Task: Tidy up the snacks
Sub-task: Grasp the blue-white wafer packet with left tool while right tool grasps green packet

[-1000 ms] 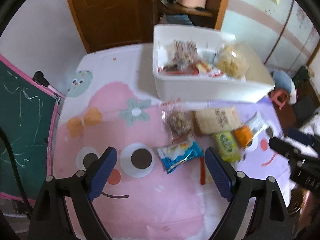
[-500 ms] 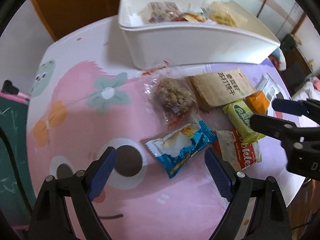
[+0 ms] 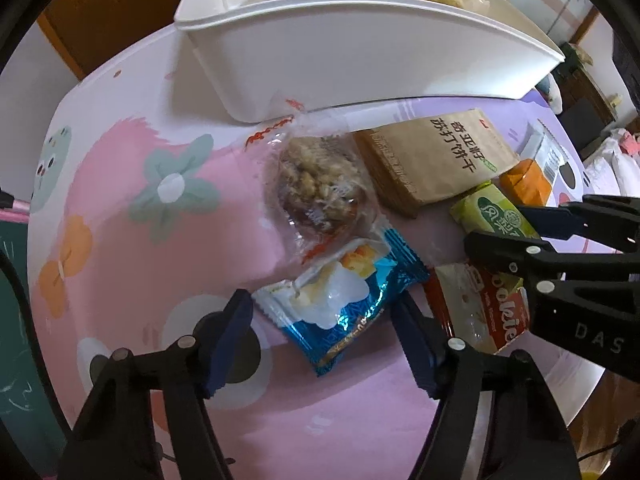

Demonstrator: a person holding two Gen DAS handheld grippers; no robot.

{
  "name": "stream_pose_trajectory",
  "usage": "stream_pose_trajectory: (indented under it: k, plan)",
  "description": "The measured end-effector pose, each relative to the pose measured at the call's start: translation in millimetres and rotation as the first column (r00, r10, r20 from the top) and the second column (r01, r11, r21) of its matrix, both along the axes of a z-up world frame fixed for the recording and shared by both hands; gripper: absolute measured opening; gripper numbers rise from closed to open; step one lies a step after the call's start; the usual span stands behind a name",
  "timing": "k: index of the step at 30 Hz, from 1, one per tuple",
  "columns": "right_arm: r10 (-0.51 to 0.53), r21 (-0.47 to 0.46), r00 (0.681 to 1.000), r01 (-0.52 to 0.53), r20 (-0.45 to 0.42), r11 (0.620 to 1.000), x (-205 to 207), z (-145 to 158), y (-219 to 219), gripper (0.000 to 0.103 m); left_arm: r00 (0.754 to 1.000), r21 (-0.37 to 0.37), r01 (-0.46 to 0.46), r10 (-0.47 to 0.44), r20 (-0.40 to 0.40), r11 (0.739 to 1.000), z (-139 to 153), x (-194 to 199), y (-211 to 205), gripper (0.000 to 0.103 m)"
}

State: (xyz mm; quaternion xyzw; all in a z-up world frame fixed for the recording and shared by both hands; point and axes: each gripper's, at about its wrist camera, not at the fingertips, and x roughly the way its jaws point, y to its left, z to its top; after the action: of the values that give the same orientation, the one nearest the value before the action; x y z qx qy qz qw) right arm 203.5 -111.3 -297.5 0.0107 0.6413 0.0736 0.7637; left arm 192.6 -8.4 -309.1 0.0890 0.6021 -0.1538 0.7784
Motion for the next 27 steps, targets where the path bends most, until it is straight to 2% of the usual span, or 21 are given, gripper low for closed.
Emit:
stream_pose_trajectory:
  k: [2, 3, 5, 6, 9, 18, 22, 27]
  plan:
    - [0.002, -0.001, 1.0, -0.002, 0.003, 1.0, 0, -1, 1, 0.039, 1.0, -0.004, 0.016, -0.016, 0.007, 1.0, 2, 0, -4, 0.06]
    - [0.003, 0.001, 1.0, -0.003, 0.004, 1.0, -1, -1, 1, 0.038, 1.0, -0.01, 0.026, -0.026, 0.013, 1.0, 4, 0, -7, 0.052]
    - [0.0, 0.01, 1.0, 0.0, 0.004, 1.0, -1, -1, 1, 0.038, 0.999, -0.017, 0.033, -0.033, 0.02, 0.999, 5, -3, -15, 0.036]
    - [-0.001, 0.012, 1.0, 0.001, 0.007, 1.0, -2, -1, 1, 0.038, 0.999, -0.029, 0.034, -0.033, 0.02, 0.999, 7, -3, -16, 0.021]
    - [-0.002, 0.015, 1.0, 0.001, 0.019, 1.0, -4, 3, -3, 0.038, 1.0, -0.055, 0.025, -0.025, 0.016, 0.998, 8, -4, -24, 0.009]
    - [0.014, 0.049, 0.997, -0.018, 0.077, 0.999, -25, 24, -16, 0.038, 0.998, -0.15, -0.053, 0.057, 0.021, 0.987, 15, -16, -6, 0.006]
    - [0.012, 0.07, 0.994, -0.02, 0.111, 0.997, -34, 42, -27, 0.038, 0.995, -0.187, -0.073, 0.083, 0.049, 0.98, 35, -27, -5, 0.006]
    - [0.012, 0.088, 0.988, -0.026, 0.153, 0.996, -38, 72, -36, 0.038, 0.987, -0.231, -0.073, 0.104, 0.125, 0.97, 79, -37, 1, 0.006]
